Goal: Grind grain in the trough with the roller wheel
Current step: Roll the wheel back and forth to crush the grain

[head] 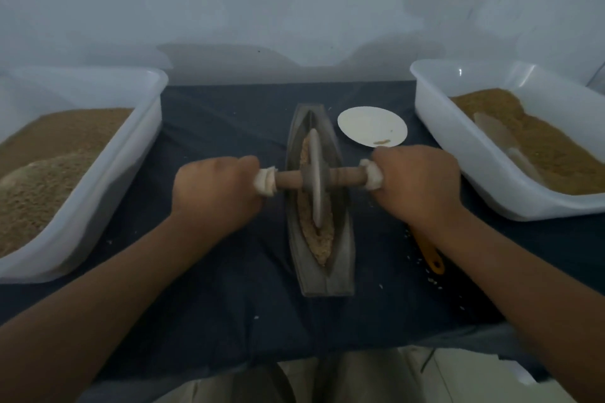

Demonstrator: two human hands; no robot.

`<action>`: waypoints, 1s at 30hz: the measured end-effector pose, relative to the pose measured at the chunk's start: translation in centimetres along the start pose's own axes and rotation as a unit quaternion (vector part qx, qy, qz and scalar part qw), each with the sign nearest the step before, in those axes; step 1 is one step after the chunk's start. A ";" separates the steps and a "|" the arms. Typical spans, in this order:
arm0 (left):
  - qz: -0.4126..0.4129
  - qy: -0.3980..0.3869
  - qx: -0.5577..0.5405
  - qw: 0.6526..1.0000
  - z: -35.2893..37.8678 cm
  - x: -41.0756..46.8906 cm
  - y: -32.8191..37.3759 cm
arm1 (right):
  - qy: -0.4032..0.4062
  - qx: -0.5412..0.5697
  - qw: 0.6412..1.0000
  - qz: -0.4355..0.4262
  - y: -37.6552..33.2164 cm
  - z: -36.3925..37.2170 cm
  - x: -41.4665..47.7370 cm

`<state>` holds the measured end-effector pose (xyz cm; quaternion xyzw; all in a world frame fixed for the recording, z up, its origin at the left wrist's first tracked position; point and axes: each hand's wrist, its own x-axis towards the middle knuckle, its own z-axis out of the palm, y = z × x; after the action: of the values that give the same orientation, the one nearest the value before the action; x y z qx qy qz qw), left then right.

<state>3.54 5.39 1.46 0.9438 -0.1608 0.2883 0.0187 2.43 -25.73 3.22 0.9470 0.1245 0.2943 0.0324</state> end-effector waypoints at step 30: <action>0.021 -0.054 0.045 0.997 -1.5 2.5 0.5 | -0.023 0.002 0.999 0.049 0.1 0.9 0.2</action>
<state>4.51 4.34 4.05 0.9542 -0.1684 0.2444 -0.0388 3.11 -25.77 2.57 0.9587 0.0773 0.2731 0.0187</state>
